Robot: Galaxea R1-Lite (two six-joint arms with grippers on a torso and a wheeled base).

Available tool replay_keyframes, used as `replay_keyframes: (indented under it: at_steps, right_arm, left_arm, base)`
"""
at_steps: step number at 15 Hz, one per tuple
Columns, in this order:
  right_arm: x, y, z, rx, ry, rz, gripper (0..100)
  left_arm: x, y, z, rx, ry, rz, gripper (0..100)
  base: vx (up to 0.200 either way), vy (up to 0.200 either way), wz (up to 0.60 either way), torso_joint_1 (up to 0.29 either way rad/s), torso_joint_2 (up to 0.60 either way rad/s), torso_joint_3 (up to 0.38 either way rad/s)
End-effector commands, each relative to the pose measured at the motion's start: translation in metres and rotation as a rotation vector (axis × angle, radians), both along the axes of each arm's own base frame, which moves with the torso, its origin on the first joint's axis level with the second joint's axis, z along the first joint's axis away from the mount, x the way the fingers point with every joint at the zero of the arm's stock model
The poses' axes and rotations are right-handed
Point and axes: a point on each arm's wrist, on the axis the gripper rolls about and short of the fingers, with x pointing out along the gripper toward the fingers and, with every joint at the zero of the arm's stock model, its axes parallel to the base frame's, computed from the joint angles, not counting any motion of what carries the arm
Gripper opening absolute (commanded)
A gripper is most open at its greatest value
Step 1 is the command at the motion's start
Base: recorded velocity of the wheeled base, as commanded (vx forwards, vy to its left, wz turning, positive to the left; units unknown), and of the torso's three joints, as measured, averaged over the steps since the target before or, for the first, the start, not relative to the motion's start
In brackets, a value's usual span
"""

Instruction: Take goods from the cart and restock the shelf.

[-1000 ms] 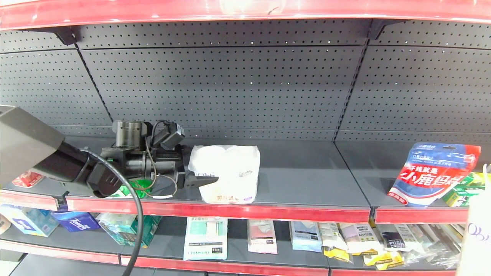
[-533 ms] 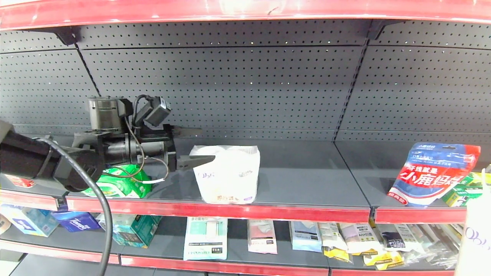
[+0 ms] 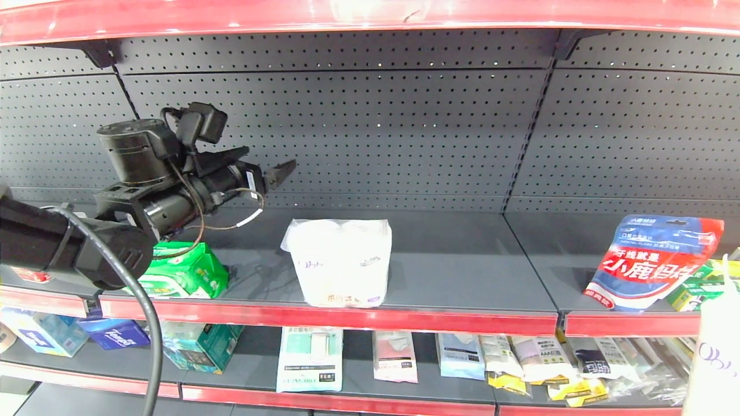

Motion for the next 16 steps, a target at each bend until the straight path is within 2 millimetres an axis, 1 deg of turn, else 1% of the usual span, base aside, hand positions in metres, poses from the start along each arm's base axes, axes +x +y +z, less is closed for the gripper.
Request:
replay_keyframes:
  at_steps: [1, 2, 3, 4, 5, 7, 8, 9, 10, 11, 13, 14, 16]
  right_arm:
    - [0.001, 0.0, 0.0, 0.002, 0.005, 0.005, 0]
    - [0.001, 0.0, 0.0, 0.002, 0.005, 0.005, 0]
    - [0.001, 0.0, 0.001, 0.005, 0.008, 0.026, 0]
    - [0.001, 0.0, 0.001, 0.005, 0.008, 0.039, 0]
    - [0.004, 0.001, 0.002, 0.007, 0.019, 0.054, 0]
    - [0.008, 0.001, 0.004, 0.012, 0.041, 0.076, 0]
    - [0.008, 0.001, 0.004, 0.013, 0.044, 0.084, 0]
    - [0.011, 0.002, 0.007, 0.016, 0.056, 0.11, 0]
    - [0.012, 0.002, 0.009, 0.018, 0.058, 0.114, 0]
    - [0.015, 0.002, 0.011, 0.044, 0.071, 0.116, 0]
    - [0.017, 0.002, 0.012, 0.063, 0.084, 0.117, 0]
    - [0.017, 0.002, 0.012, 0.063, 0.086, 0.118, 0]
    - [0.019, 0.003, 0.013, 0.07, 0.094, 0.17, 0]
  left_arm:
    - [-0.011, 0.006, 0.02, -0.061, -0.035, 0.084, 100]
    - [-0.012, 0.006, 0.021, -0.064, -0.034, 0.087, 100]
    - [-0.035, 0.012, 0.026, -0.071, 0.002, 0.142, 100]
    - [-0.049, 0.015, 0.027, -0.071, 0.026, 0.147, 100]
    - [-0.079, 0.024, 0.029, -0.084, 0.072, 0.158, 100]
    - [-0.121, 0.035, 0.026, -0.083, 0.127, 0.173, 100]
    - [-0.133, 0.037, 0.023, -0.078, 0.14, 0.172, 100]
    - [-0.164, 0.042, 0.013, -0.068, 0.173, 0.154, 100]
    - [-0.175, 0.044, 0.008, -0.061, 0.191, 0.151, 100]
    - [-0.207, 0.049, -0.003, -0.048, 0.229, 0.145, 100]
    - [-0.251, 0.055, -0.011, -0.018, 0.23, 0.079, 100]
    - [-0.259, 0.056, -0.011, -0.01, 0.231, 0.061, 100]
    - [-0.32, 0.065, -0.018, 0.032, 0.228, -0.021, 100]
  base:
    - [0.0, 0.0, 0.0, 0.0, 0.0, 0.0]
    - [0.0, 0.0, 0.0, 0.0, 0.0, 0.0]
    - [0.0, 0.0, 0.0, 0.0, 0.0, 0.0]
    - [0.0, 0.0, 0.0, 0.0, 0.0, 0.0]
    - [0.0, 0.0, 0.0, 0.0, 0.0, 0.0]
    - [0.0, 0.0, 0.0, 0.0, 0.0, 0.0]
    - [0.0, 0.0, 0.0, 0.0, 0.0, 0.0]
    - [0.0, 0.0, 0.0, 0.0, 0.0, 0.0]
    - [0.0, 0.0, 0.0, 0.0, 0.0, 0.0]
    - [0.0, 0.0, 0.0, 0.0, 0.0, 0.0]
    - [0.0, 0.0, 0.0, 0.0, 0.0, 0.0]
    - [0.0, 0.0, 0.0, 0.0, 0.0, 0.0]
    - [0.0, 0.0, 0.0, 0.0, 0.0, 0.0]
